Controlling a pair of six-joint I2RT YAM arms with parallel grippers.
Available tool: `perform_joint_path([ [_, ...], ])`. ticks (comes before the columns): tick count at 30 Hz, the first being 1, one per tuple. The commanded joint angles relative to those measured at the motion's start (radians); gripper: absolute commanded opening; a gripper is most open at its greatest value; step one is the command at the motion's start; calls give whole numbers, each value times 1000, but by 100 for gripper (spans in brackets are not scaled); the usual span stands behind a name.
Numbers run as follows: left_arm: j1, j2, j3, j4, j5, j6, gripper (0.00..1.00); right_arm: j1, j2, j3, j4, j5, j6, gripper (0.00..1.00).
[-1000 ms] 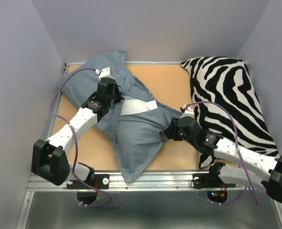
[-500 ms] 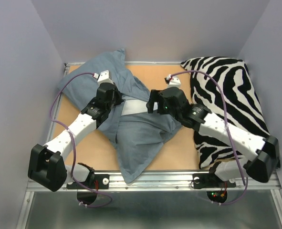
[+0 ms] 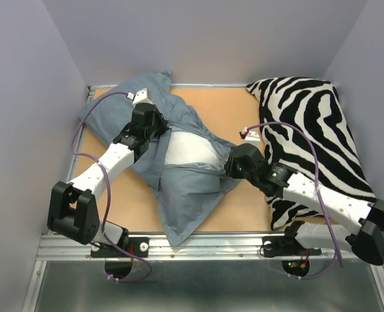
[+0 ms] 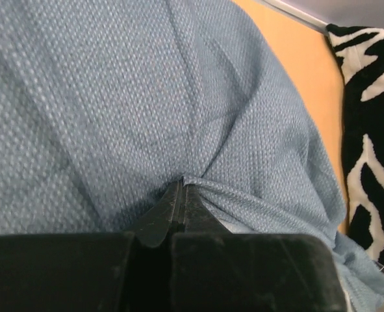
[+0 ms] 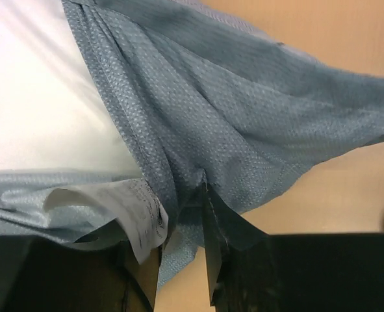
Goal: Remove the pillowcase from the pillow
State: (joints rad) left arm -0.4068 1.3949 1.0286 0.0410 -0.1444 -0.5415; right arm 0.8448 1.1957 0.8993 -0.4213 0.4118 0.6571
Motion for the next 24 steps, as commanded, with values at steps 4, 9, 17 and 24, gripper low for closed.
perform_joint_path([
  [4, 98, -2, 100, -39, -24, 6, 0, -3, -94, -207, -62, 41, 160, 50],
  [9, 99, -5, 105, -64, 28, 40, 0, -10, 40, -250, 133, 36, 165, 77],
  [17, -52, -89, 119, -185, -17, 245, 41, -12, 51, -316, 514, -126, 98, 35],
  [24, -199, -149, 252, -328, -110, 359, 69, -10, 21, -315, 595, -148, 70, 19],
])
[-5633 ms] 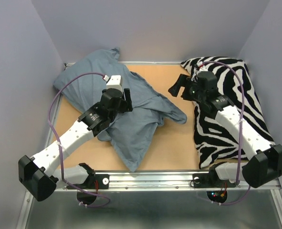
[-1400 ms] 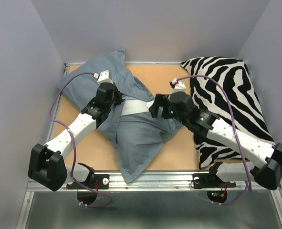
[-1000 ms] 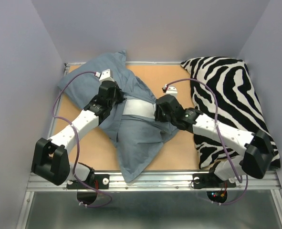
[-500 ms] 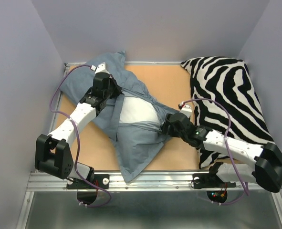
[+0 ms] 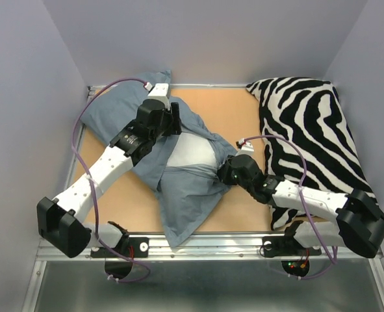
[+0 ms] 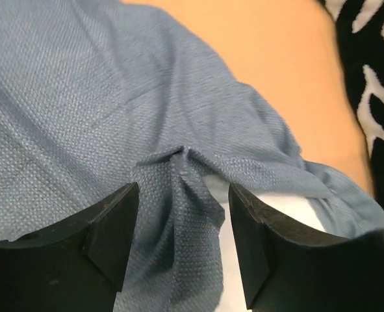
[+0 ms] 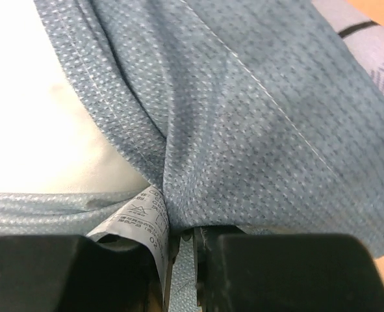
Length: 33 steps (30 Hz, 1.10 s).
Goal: Remove the pillowcase from the pillow
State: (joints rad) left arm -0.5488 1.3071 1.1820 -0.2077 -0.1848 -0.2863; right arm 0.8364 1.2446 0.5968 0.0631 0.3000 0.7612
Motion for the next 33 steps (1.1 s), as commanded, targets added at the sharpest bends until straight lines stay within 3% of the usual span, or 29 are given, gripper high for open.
perform_joint_path([
  [1, -80, -62, 140, -99, -99, 110, 69, -3, -31, -9, 112, -39, -37, 19],
  [7, -297, -43, 232, -203, -221, 78, 69, -2, -40, 5, 113, -41, -42, 18],
  [13, -444, 13, 231, -229, -295, 27, 69, -3, -43, 4, 113, -39, -46, 17],
  [17, -453, 115, 226, -262, -324, 22, 70, -3, -50, 1, 112, -42, -46, 17],
  [22, -453, 185, 203, -213, -262, 44, 75, -3, -71, -2, 89, -29, -39, 17],
  [23, -453, 195, 199, -207, -252, 47, 78, -3, -73, -2, 87, -25, -39, 17],
  [24, -451, 211, 191, -194, -246, 50, 97, -3, -76, 0, 78, -22, -40, 17],
  [33, -430, 276, 127, -179, -252, 26, 94, -3, -116, 8, 43, 1, -42, 18],
])
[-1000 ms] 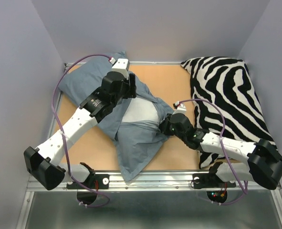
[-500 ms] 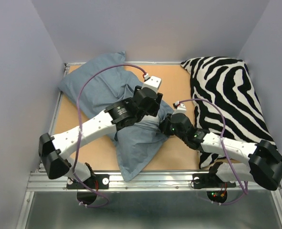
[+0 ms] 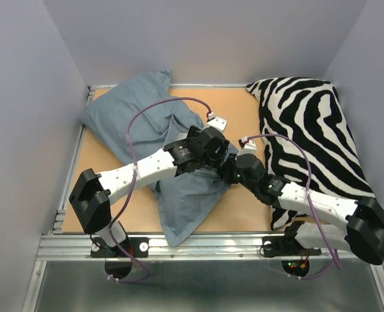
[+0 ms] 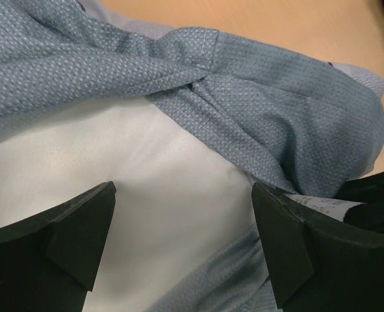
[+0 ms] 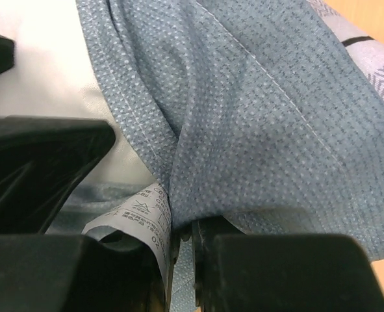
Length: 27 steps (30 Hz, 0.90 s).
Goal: Remove the pillowcase from the pillow
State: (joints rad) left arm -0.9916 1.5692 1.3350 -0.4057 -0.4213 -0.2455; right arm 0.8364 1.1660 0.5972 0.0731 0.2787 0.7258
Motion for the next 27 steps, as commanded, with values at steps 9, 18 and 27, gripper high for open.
perform_joint_path([
  [9, 53, 17, -111, 79, 27, -21, 12, -3, -32, 59, -71, 96, -22, 34],
  [18, 64, -15, -123, 100, 68, -18, 0, -3, -17, 232, -200, 201, -143, 84],
  [27, 64, -58, -134, 123, 84, -26, 0, -5, 182, 427, -344, 312, -183, 68],
])
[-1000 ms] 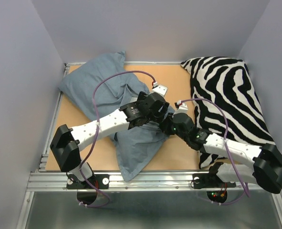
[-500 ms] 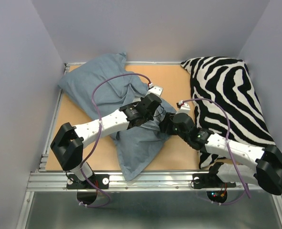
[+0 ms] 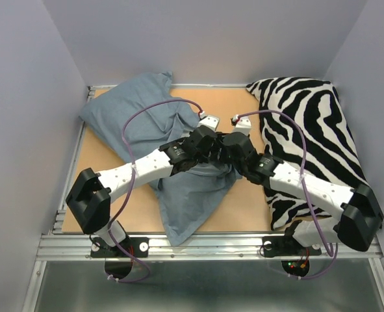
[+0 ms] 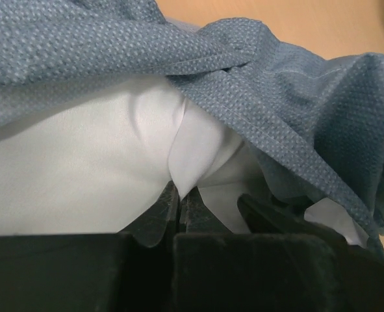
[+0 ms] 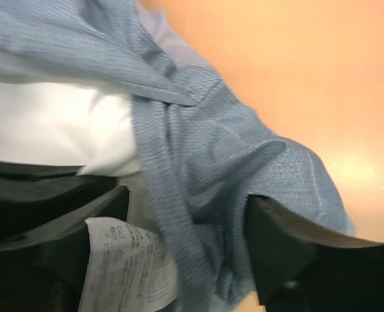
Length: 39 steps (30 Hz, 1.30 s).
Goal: Remove the pillowcase from the pillow
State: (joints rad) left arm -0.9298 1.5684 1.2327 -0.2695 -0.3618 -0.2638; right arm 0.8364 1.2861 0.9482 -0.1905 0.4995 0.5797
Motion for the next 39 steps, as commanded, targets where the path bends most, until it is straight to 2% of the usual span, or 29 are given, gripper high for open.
perform_joint_path([
  [1, 3, -64, -32, -13, 15, -11, 0, -11, 73, 87, -95, 102, -37, 58],
  [3, 6, -88, -30, -14, 1, -14, 0, -17, 79, 80, -119, 103, -37, 50],
  [4, 11, -96, -32, -13, -5, -18, 0, -26, 72, 72, -124, 100, -35, 42],
  [5, 14, -106, -32, -11, -8, -20, 0, -31, 65, 63, -125, 93, -35, 42],
  [6, 20, -123, -32, -14, -14, -22, 0, -46, 58, 40, -130, 88, -32, 35],
  [8, 22, -146, -36, -14, -29, -29, 0, -68, 35, 18, -141, 88, -21, 27],
  [14, 22, -267, -45, -43, -31, -40, 0, -207, -30, -45, -159, 42, -18, 20],
  [23, 36, -470, -38, -65, -107, -100, 0, -296, 15, -68, -127, -48, -15, 27],
  [27, 45, -534, -24, -45, -183, -141, 0, -306, -24, -149, 90, -360, -23, 31],
  [29, 46, -538, 5, -48, -229, -169, 0, -306, -39, -178, 164, -456, -18, 32],
  [35, 46, -588, 30, -25, -279, -181, 0, -329, -36, -209, 238, -547, -9, 38],
  [39, 46, -619, 24, -42, -330, -209, 0, -371, -34, -242, 328, -666, 49, 48],
])
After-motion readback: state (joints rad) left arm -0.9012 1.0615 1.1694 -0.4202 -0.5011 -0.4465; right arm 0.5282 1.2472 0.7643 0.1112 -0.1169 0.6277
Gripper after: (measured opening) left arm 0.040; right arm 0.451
